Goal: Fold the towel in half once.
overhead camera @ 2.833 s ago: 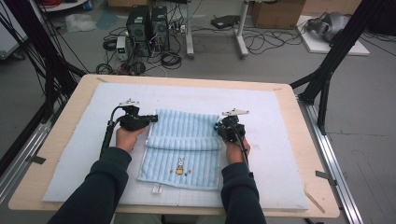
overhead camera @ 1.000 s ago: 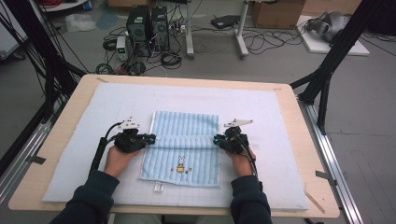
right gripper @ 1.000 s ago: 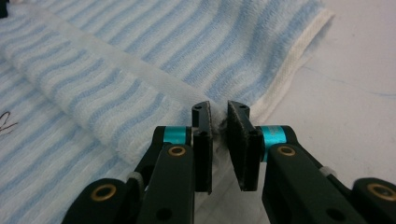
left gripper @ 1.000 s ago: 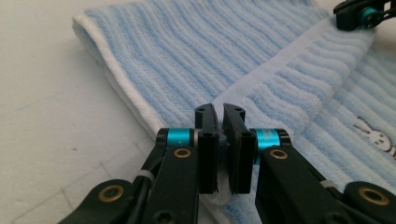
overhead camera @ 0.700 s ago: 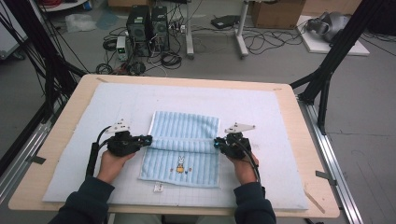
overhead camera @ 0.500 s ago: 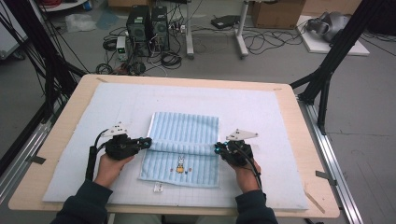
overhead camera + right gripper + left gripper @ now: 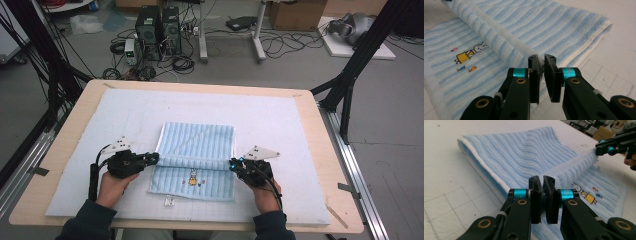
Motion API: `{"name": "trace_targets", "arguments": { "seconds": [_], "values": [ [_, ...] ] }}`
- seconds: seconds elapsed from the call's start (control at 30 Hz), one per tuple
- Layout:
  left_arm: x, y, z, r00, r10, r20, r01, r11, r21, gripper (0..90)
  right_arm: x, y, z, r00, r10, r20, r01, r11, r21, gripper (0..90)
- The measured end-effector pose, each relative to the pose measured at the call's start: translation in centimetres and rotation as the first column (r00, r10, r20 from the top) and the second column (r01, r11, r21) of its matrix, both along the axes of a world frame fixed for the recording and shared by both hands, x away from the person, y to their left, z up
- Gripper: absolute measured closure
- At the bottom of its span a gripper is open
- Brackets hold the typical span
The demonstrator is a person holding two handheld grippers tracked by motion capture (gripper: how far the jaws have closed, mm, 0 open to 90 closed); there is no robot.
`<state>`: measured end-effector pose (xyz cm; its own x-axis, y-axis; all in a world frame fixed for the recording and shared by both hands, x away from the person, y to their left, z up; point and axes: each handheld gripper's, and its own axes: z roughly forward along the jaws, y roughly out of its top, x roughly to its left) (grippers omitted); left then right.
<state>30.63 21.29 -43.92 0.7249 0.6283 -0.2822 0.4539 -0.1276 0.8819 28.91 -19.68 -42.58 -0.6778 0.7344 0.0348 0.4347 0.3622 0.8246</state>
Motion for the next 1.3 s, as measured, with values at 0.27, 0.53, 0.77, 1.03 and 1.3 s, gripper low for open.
{"name": "trace_targets", "arguments": {
  "seconds": [0.27, 0.53, 0.77, 1.03, 1.3],
  "values": [
    [-1.7, -0.4, 0.1, 0.9993, -0.038, -0.001, 0.038, 0.9992, 0.014, 84.3, -2.1, -0.8, 0.9, 0.9994, -0.001, 0.033, 0.000, 0.9999, 0.014, 83.4],
    [-2.5, -0.2, -0.2, 0.9983, -0.055, -0.015, 0.055, 0.9985, 0.003, 82.9, -4.2, -1.0, 1.1, 0.9986, 0.039, 0.035, -0.039, 0.9991, -0.018, 84.1],
    [-3.1, -0.4, -0.1, 0.9930, -0.111, -0.040, 0.112, 0.9936, 0.017, 83.0, -5.7, -1.2, 0.9, 0.9971, 0.071, 0.026, -0.070, 0.9964, -0.048, 84.2],
    [-3.0, 1.1, 0.4, 0.9983, -0.001, -0.058, -0.003, 0.9977, -0.068, 59.0, -6.4, -1.8, 1.1, 0.9988, 0.045, 0.019, -0.045, 0.9990, -0.009, 65.6],
    [-2.5, 0.1, -0.2, 0.9976, 0.033, -0.062, -0.032, 0.9993, 0.020, 59.1, -4.9, 0.1, -0.4, 0.9969, 0.050, -0.061, -0.054, 0.9969, -0.057, 65.9]
  ]
}}
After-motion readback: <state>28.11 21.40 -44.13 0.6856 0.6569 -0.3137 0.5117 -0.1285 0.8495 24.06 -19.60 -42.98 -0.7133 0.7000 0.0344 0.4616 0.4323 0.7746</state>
